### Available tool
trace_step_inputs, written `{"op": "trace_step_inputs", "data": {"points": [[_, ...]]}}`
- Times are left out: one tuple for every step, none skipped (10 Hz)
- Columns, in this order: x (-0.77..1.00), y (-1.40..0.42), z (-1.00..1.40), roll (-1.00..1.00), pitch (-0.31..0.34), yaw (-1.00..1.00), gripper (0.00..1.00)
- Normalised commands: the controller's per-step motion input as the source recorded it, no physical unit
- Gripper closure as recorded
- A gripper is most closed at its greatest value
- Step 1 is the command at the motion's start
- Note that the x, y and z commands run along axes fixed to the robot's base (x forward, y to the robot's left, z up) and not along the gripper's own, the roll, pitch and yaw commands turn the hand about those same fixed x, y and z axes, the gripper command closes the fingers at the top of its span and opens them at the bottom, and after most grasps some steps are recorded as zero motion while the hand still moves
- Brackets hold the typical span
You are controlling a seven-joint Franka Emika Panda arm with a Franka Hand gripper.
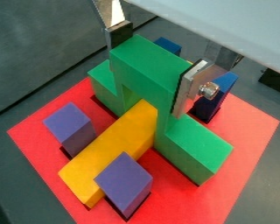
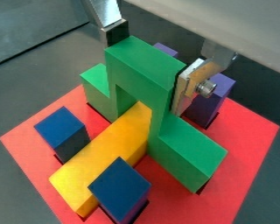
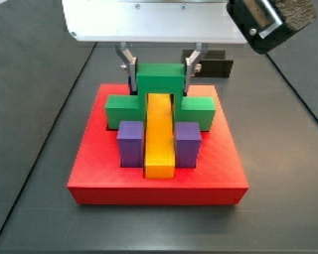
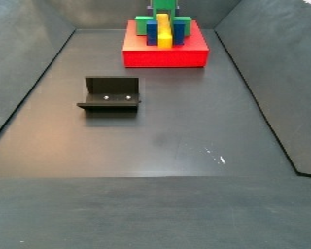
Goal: Pick up the green object. Move up. Place the green object on the fixture. Regrasp the green object. Move to above the board. Insert the green object.
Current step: Insert the green object.
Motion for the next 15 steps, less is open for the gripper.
{"op": "trace_step_inputs", "data": {"points": [[0.00, -0.01, -0.18, 0.06, 0.000, -0.13, 1.00], [0.00, 0.00, -0.23, 0.07, 0.000, -0.07, 1.00], [0.05, 0.00, -0.26, 0.06, 0.000, -0.06, 1.00], [0.06, 0.06, -0.28, 0.07, 0.000, -0.03, 1.00], [0.05, 0.10, -0.26, 0.06, 0.000, 0.00, 1.00], [0.04, 0.09, -0.23, 0.05, 0.000, 0.00, 1.00], [0.04, 0.07, -0.20, 0.04, 0.000, 0.00, 1.00], [0.02, 0.03, -0.18, 0.04, 0.000, 0.00, 1.00], [0.00, 0.01, -0.19, 0.04, 0.000, 0.00, 1.00], [0.00, 0.00, -0.26, 0.04, -0.006, 0.00, 1.00], [-0.05, 0.00, -0.27, 0.05, -0.033, -0.01, 1.00], [-0.13, -0.01, -0.15, 0.02, -0.016, -0.06, 1.00], [-0.09, 0.00, -0.15, 0.01, -0.011, -0.06, 1.00], [-0.06, 0.00, -0.23, 0.03, -0.019, -0.02, 1.00], [-0.01, 0.00, -0.22, 0.06, 0.000, -0.03, 1.00]]}}
